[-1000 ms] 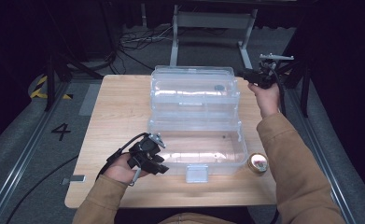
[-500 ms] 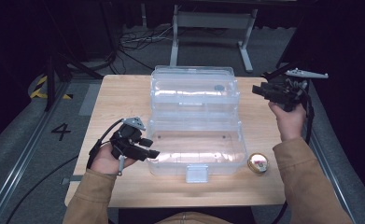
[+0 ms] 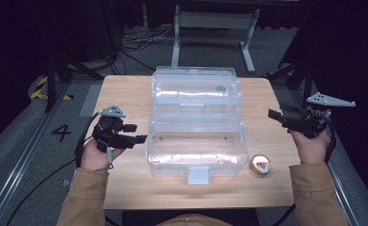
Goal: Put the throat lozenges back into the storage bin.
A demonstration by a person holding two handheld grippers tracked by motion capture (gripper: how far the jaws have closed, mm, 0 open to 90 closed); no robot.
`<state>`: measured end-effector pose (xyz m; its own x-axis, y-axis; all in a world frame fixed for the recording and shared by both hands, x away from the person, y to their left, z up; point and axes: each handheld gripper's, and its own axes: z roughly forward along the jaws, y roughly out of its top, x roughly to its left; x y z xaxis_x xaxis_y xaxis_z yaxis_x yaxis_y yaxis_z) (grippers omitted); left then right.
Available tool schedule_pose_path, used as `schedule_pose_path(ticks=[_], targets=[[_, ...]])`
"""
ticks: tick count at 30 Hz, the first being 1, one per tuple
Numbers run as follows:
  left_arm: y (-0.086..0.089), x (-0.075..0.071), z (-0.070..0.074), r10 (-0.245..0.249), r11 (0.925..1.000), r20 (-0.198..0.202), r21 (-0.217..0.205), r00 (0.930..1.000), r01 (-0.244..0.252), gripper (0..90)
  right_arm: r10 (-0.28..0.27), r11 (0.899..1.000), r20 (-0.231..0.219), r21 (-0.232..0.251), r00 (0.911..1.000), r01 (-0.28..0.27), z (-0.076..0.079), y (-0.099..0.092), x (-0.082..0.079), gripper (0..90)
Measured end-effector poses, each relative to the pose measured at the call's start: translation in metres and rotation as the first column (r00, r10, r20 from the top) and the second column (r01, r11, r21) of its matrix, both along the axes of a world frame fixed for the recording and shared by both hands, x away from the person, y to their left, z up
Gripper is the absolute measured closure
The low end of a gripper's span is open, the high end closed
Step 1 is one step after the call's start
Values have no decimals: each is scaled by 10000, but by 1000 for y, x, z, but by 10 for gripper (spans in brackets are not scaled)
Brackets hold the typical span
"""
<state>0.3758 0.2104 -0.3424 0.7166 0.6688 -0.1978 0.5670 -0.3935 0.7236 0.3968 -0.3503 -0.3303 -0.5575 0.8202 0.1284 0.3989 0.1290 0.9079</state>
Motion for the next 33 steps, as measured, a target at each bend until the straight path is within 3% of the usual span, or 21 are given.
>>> schedule_pose_path(ticks=[2,7,20,22,25,28,32,33], targets=[[2,2,1,128,9999,55,116,9999,-128,395,-73,9990,-228,-450,9997,63,-5,-3,-3,333],[6,8,2,359,9987,74,354,9993,-362,393,-60,9962,-937,-870,9956,-22,-16,-8,-4,298],[10,13,0,595,9972,-118,454,9982,-589,384,292,9937,-1699,-1017,9850,-470,-27,-10,-3,238],[10,13,0,635,9969,-125,480,9979,-628,384,350,9915,-1940,-1164,9804,-584,-29,-9,-3,237],[11,13,-1,647,9968,-113,483,9978,-641,384,500,9865,-2674,-1371,9623,-894,-36,-6,1,232],[11,14,-2,671,9966,-180,484,9976,-661,384,413,9804,-3071,-1708,9508,-978,-43,-2,3,231],[11,15,-3,601,9968,-197,546,9980,-589,384,357,9706,-3333,-2128,9421,-1120,-49,2,5,230],[11,15,-3,604,9967,-210,559,9980,-592,384,317,9640,-3490,-2367,9366,-1208,-53,5,6,229]])
